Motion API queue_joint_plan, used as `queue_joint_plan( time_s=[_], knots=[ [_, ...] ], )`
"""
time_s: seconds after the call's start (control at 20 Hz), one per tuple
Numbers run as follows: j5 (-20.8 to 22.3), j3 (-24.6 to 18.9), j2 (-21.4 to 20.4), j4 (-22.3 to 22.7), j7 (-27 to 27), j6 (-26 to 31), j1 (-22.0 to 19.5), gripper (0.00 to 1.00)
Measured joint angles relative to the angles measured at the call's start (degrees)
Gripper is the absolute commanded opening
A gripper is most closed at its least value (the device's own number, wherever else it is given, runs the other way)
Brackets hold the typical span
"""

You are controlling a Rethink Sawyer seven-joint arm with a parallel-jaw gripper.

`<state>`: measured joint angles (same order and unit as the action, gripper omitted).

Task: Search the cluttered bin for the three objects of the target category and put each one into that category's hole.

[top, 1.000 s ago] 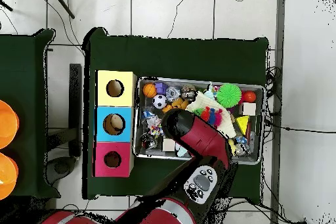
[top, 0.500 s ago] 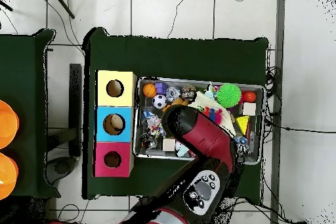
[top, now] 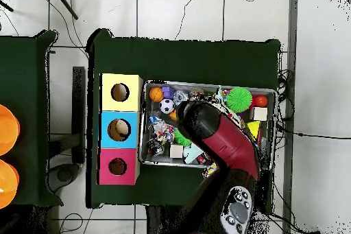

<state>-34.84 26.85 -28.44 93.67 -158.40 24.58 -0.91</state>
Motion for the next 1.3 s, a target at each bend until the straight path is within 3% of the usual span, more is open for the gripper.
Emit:
queue_joint_plan(
  time_s=[0.4,0.8,1.3],
  knots=[
    [0.25,-9.68,-3.34,0.70,0.00,-9.86,-6.15,1.00],
    [1.55,-15.78,-3.33,0.71,0.00,-10.28,-6.69,1.00],
    [1.71,-18.89,-3.01,1.09,0.00,-10.28,-6.41,1.00]
  ],
)
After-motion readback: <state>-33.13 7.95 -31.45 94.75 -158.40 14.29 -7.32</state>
